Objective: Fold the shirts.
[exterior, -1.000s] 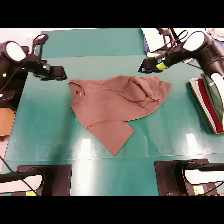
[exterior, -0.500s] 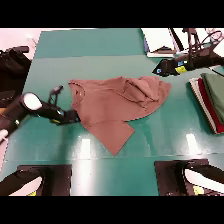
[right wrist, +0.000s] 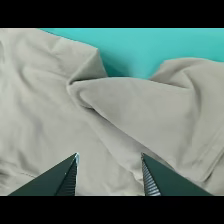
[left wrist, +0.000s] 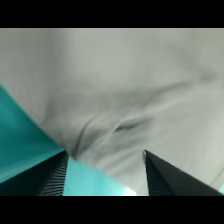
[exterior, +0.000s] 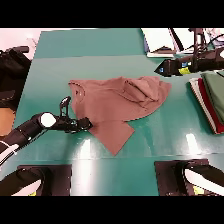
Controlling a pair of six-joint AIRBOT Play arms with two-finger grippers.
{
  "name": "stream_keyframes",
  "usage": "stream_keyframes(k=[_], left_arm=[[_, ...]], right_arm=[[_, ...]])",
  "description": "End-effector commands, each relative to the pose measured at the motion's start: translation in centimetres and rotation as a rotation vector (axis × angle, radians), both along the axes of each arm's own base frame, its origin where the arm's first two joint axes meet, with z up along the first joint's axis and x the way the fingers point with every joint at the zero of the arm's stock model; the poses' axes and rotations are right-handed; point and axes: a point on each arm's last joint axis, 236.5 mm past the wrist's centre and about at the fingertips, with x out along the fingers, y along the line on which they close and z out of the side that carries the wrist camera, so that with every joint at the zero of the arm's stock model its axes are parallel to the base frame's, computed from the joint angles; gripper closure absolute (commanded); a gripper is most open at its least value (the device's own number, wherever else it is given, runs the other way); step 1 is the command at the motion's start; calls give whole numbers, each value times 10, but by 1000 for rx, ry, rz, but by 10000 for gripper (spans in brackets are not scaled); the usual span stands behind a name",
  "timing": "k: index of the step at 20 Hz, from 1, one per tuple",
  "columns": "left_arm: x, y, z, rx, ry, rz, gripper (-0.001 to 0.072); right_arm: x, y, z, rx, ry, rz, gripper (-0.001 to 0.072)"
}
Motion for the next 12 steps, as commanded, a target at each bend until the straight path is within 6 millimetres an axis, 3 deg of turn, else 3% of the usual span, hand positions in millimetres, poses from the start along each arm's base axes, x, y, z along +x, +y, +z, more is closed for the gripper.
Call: stream_keyframes(k=[1,3,4,5,6,9,11,12], left_arm=[[17,-6,7,-47,-46,87,158],[21,-8,10,-69,-51,109,160],[22,-8,10,-70,-56,112,228],[23,-8,10,-69,-61,112,422],[25,-8,11,-70,-68,118,480],[24,-8,11,-69,-65,115,482],[22,-8,10,-64,-66,96,681],[23,-7,10,-62,-68,98,682]], right_arm=[[0,8,5,29,-9,8,263],[-2,14,6,29,-13,21,263],[-2,17,6,30,-14,27,263],[-3,20,6,30,-14,33,263],[-4,23,6,32,-12,40,264],[-5,27,6,40,-7,37,263],[-4,24,6,42,-4,28,264],[-4,20,5,41,1,20,263]])
